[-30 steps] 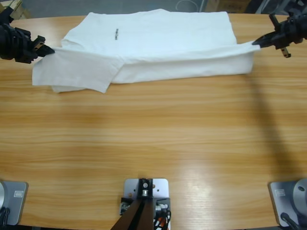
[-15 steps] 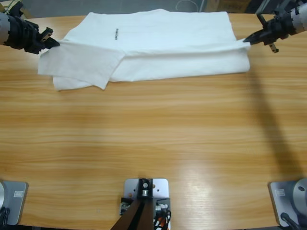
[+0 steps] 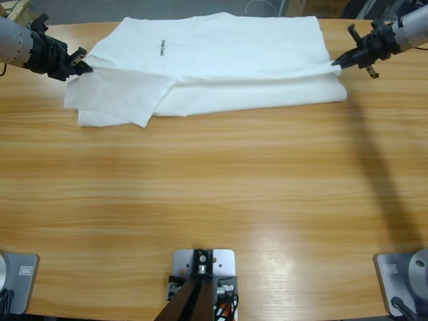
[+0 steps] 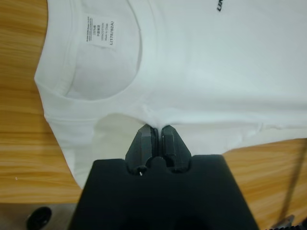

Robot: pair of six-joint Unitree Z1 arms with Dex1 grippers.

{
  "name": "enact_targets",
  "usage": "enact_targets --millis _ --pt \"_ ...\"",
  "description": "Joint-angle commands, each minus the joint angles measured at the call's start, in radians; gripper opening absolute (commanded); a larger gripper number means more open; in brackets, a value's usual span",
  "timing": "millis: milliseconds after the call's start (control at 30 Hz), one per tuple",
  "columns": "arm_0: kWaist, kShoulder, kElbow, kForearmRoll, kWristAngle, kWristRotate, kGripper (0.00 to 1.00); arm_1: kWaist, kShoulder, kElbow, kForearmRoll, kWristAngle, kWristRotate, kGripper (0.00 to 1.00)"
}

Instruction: Fold clothes

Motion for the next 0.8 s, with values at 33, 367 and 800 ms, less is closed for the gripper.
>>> enact_targets --millis 33,367,800 --pt "0.014 0.096 -0.025 0.006 -0.015 0.022 0.000 0.010 0.086 -0.036 0.011 -0.004 -0.011 0.000" --pt "0.025 0.141 -0.071 0.007 -0.017 0.035 0.000 0.010 0.126 -0.092 0.030 -0.009 -0.011 0.000" --pt "0.028 0.162 -0.092 0.008 -0.025 0.049 0.961 0.012 0.126 -0.113 0.044 -0.042 -0.015 1.000"
